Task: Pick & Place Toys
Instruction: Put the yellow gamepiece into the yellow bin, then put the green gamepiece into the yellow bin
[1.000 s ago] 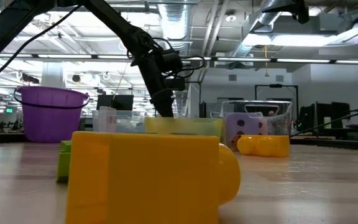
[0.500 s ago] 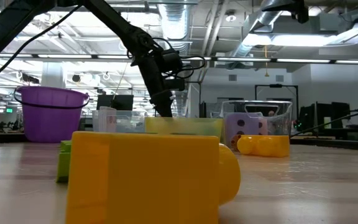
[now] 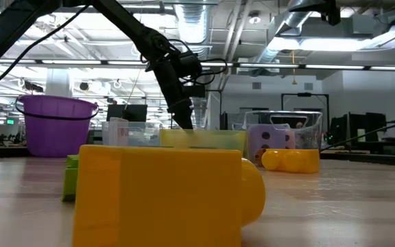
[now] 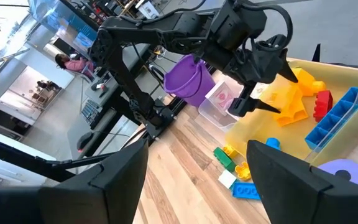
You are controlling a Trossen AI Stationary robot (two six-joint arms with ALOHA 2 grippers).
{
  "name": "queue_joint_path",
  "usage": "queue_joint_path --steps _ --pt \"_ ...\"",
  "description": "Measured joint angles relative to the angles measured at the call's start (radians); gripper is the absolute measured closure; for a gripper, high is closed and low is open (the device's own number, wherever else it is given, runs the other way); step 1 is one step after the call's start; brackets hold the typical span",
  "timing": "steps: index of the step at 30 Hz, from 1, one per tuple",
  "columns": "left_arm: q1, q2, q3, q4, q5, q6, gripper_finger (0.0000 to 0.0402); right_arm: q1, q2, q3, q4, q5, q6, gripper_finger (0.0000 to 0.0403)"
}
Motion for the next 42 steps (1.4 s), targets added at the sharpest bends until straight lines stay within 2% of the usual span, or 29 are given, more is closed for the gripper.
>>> queue_joint_path --steps 15,25,29,42 --pt "-0.021 -0.186 0.000 -0.001 0.002 -0.003 0.0041 0.000 0.000 0.000 0.001 0.000 0.000 0.0137" --pt "-0.124 -0.341 0.000 0.005 -0.007 -0.008 0.0041 0.000 0.000 0.000 0.001 -0.022 -0.008 0.0137" --pt "-0.161 -0.376 0.000 -0.001 -0.015 -0.054 0.0041 0.000 0.000 0.000 0.001 -0.028 -0.009 0.0137" --pt "-0.308 -0.397 -0.009 -0.230 -0.016 -0.113 0.0041 0.000 0.000 0.000 0.000 -0.033 -0.010 0.0137"
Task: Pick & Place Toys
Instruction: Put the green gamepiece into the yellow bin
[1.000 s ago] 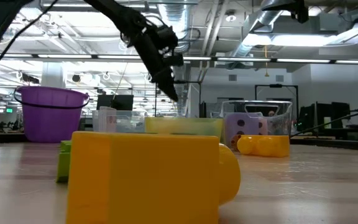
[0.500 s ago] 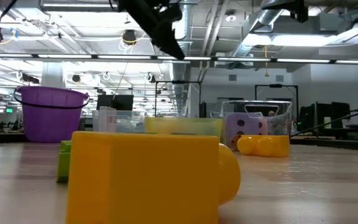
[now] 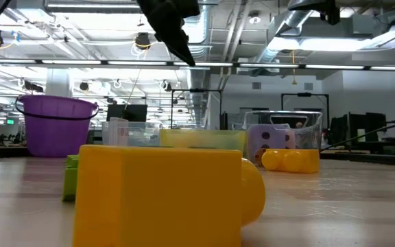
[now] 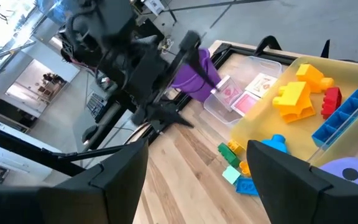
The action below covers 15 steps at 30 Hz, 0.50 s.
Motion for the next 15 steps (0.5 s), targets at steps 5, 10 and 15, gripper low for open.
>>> queue_joint_path --steps 5,10,15 --pt "-0.071 0.000 0.000 -0.085 0.000 -0.025 0.0041 0.000 0.000 0.000 0.000 -0.021 0.002 0.0137" --pt "-0.126 0.000 0.000 -0.164 0.000 -0.136 0.0041 0.000 0.000 0.000 -0.002 -0.021 0.002 0.0137" --pt "-0.161 -0.001 -0.011 -0.200 0.000 -0.233 0.0041 0.000 0.000 0.000 -0.002 -0.021 0.002 0.0137"
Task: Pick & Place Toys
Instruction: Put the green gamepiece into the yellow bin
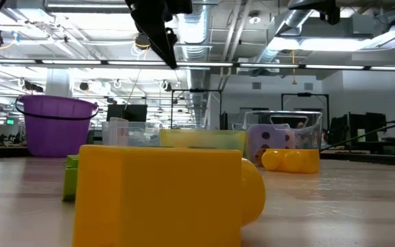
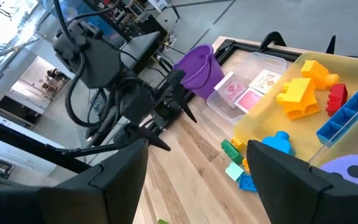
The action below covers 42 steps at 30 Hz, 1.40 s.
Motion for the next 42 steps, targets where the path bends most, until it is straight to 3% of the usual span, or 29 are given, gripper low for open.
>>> queue_joint_path --steps 7,21,28,32,42 --pt "-0.045 0.000 -0.124 0.014 0.000 -0.076 0.0041 0.000 0.000 0.000 -0.006 0.000 0.000 0.0137" --pt "-0.049 0.000 -0.401 0.330 -0.009 -0.079 0.0043 0.000 0.000 0.000 -0.005 0.000 -0.002 0.0137" --pt "-0.031 0.001 -0.501 0.416 -0.050 -0.082 0.0081 0.000 0.000 0.000 -0.005 0.000 0.000 0.0137" --pt "-0.022 0.002 -0.516 0.442 -0.113 -0.082 0.0101 0.000 0.000 0.000 -0.005 0.000 0.000 0.0137" --pt "0.025 0.017 -0.527 0.526 -0.098 -0.082 0.0105 0.000 0.000 0.000 -0.005 0.000 0.000 0.0137"
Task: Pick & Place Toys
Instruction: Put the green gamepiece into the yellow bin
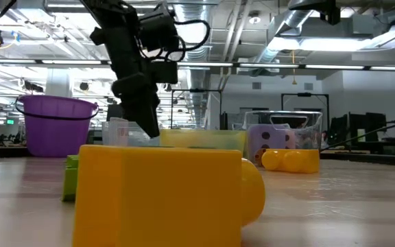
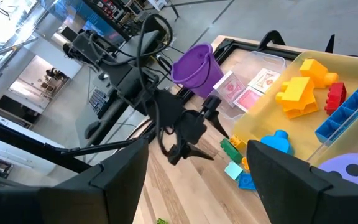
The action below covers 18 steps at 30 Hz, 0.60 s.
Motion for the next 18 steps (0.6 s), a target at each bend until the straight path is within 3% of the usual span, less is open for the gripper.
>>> queue_joint_path --steps 18 --pt "0.016 0.091 0.001 0.029 0.028 0.002 0.0144 0.000 0.000 0.000 -0.027 0.000 0.000 0.0137"
